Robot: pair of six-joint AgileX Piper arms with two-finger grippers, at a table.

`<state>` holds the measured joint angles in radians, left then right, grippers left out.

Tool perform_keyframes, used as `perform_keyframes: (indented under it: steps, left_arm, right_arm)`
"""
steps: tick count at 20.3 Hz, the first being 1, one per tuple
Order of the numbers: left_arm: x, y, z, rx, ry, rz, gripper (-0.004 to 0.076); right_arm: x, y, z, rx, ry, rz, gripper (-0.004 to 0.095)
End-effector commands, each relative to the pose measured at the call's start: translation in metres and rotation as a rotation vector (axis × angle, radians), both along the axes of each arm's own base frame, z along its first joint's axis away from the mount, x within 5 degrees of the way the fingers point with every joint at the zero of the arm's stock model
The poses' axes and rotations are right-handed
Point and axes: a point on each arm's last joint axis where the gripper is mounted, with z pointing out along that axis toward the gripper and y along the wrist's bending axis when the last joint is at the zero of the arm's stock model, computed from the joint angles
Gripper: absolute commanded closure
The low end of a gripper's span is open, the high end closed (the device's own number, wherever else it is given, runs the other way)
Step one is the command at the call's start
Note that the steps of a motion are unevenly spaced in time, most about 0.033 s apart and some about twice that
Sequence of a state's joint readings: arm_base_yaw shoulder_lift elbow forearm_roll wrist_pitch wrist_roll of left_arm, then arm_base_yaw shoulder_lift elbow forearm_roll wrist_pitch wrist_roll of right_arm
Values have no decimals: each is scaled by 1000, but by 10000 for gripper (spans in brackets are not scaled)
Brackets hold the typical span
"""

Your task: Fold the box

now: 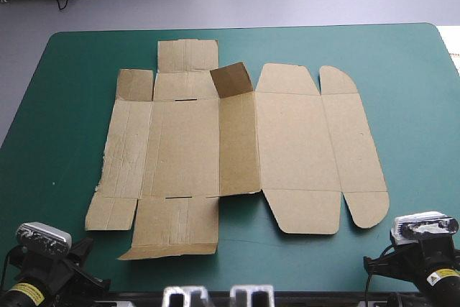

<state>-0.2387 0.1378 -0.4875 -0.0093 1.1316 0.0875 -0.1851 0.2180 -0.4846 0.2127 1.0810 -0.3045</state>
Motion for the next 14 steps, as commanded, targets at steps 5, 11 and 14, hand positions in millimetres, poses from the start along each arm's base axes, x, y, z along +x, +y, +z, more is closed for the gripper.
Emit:
perform_keyframes:
  steps: [5,11,14]
  left_arm:
    - [3,-1,11,-11,-65,-13,734]
    - [4,1,11,9,-70,0,734]
    - [4,-1,29,-21,-158,-19,734]
  right_arm:
    - [4,0,10,-6,-67,2,932]
    - [4,0,10,-6,-67,2,932]
    - [4,0,10,-6,-67,2,932]
